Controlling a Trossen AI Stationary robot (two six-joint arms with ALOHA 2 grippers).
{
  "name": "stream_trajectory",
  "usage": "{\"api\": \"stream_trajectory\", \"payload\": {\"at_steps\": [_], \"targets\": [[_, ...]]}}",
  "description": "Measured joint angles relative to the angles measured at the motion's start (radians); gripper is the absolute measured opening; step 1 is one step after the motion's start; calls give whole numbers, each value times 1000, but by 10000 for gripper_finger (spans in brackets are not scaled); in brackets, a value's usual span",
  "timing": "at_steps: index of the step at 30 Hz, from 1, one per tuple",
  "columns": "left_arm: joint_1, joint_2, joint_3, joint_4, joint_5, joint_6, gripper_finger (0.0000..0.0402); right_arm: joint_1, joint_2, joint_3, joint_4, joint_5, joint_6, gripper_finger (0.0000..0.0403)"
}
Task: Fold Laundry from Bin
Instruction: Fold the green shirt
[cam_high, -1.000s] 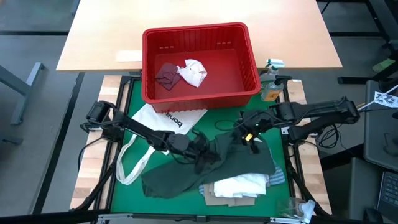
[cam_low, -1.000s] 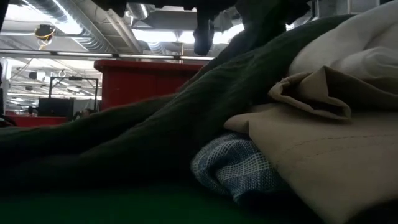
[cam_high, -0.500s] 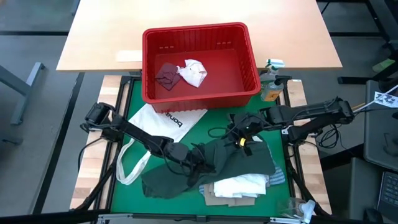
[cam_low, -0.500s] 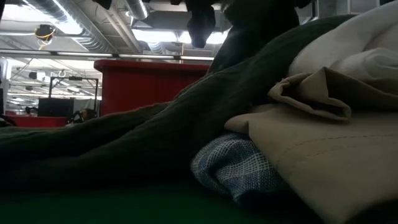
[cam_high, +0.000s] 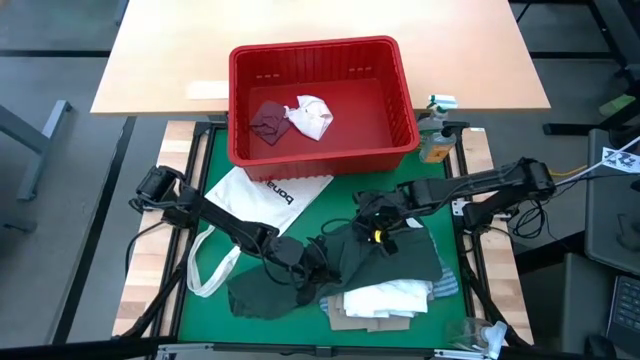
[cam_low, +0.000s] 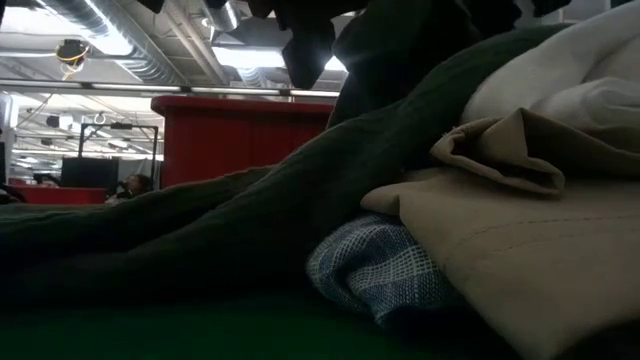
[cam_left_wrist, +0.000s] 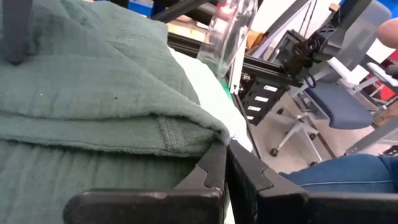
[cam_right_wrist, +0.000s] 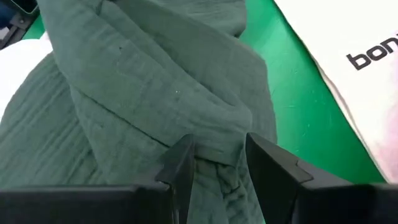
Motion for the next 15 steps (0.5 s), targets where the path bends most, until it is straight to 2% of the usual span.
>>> {"api": "stream_trajectory", "payload": {"at_steps": [4, 11, 15], "targets": [[-4, 0, 0, -6, -1, -1, 0, 0, 7, 0, -21, 5, 10, 147], [-5, 0, 0, -11, 0, -2, 0, 0, 7, 0, -36, 10, 157, 147], [-6, 0, 0, -11, 0, -2, 0, 0, 17, 0, -54, 8, 187, 147]]}}
